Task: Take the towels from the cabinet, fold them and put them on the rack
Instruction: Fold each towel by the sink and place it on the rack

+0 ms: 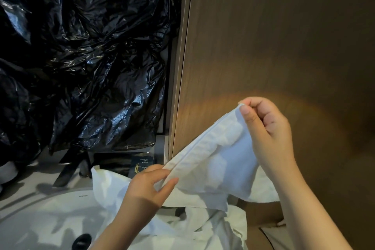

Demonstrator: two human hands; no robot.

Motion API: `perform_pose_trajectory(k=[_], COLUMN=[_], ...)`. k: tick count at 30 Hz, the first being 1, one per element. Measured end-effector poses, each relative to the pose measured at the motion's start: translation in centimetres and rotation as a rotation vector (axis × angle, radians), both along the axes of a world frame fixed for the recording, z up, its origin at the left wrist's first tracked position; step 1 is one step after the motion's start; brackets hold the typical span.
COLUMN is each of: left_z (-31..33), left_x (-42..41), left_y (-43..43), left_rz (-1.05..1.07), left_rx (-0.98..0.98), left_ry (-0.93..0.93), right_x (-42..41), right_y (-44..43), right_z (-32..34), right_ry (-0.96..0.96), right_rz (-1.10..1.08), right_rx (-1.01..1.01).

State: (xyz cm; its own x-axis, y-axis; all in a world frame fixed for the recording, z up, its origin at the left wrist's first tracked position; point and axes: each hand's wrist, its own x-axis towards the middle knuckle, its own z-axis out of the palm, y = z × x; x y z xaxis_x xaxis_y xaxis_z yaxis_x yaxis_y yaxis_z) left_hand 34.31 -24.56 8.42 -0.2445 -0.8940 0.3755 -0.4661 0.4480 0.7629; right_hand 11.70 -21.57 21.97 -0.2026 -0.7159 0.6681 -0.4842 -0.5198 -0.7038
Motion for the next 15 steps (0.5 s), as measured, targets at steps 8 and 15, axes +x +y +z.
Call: perform_pose_trajectory(k=[8,15], left_z=[-1.4,-0.9], left_x=[3.5,5.6], left_y=[-2.1,-4.5], left_rz=[0.019,0.112], left_rx=[0.035,-0.031], left_ry=[-0.024,-0.030], right_x=[-1.8,-2.3], right_y=[-0.3,-0.7], right_z=[0.6,1.3], right_ry=[0.022,0.065], right_rz=[-0.093,-0.152], right_rx=[-0.036,-0.063])
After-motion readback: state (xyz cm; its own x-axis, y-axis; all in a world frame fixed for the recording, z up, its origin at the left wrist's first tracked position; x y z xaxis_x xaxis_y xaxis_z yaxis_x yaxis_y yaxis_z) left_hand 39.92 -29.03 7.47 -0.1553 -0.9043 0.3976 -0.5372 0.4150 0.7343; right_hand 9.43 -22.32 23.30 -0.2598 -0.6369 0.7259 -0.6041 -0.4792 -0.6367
